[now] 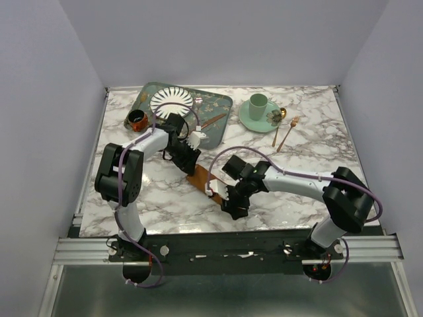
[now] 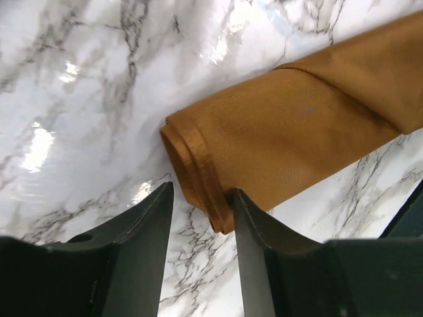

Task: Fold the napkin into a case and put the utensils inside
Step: Rotate the smaller rectangle-folded napkin at the center of the board, then pick up the fork from the corner of the board, then insert the fork into the folded napkin.

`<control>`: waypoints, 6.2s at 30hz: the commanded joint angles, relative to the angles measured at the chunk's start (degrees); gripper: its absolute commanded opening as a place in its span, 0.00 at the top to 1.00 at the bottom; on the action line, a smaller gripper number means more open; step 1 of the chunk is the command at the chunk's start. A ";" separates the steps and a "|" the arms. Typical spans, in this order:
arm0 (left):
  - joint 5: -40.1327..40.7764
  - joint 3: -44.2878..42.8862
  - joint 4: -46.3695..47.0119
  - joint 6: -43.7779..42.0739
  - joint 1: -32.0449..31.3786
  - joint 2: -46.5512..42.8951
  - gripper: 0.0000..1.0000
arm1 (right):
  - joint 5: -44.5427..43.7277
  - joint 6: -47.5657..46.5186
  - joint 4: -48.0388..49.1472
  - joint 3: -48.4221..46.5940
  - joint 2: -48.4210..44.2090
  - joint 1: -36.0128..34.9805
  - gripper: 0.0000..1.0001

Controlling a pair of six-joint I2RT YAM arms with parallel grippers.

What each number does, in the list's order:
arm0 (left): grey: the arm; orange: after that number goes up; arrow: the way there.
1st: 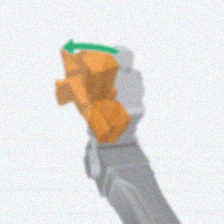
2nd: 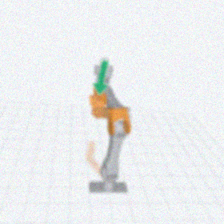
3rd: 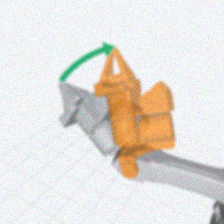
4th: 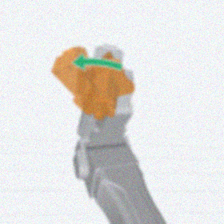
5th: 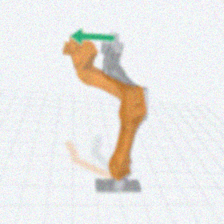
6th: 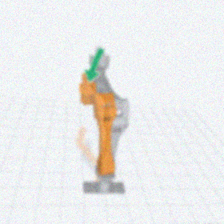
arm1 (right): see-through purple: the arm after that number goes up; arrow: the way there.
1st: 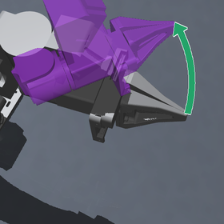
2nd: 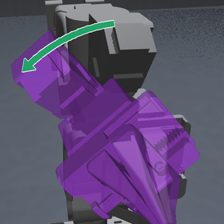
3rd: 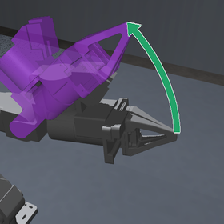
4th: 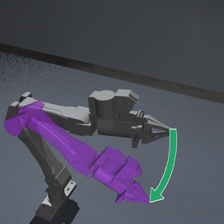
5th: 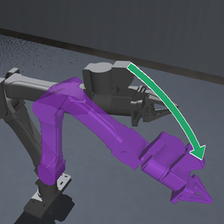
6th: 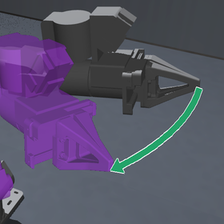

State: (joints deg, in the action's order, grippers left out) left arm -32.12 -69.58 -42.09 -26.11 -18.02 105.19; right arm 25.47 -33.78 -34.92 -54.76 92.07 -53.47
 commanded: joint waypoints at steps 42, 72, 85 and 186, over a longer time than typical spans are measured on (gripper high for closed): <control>-2.51 -8.46 4.20 4.92 -7.82 7.85 0.48 | 16.10 9.34 -12.54 -7.45 4.44 16.37 0.13; 20.25 -12.95 16.16 32.35 8.09 -16.77 0.08 | -23.54 40.37 -14.57 -50.53 23.49 55.23 0.21; 22.89 -11.98 15.72 29.10 8.09 -14.93 0.08 | -27.58 43.09 -14.39 -60.02 38.96 55.23 0.37; 21.13 26.25 36.11 36.22 9.50 -43.57 0.01 | -43.49 60.32 19.19 -17.92 11.37 4.08 0.99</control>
State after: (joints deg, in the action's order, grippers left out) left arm -11.20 -44.29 -6.15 10.85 -8.36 63.24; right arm -16.05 24.64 -13.58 -72.93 104.62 -48.75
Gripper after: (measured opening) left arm 0.985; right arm 0.013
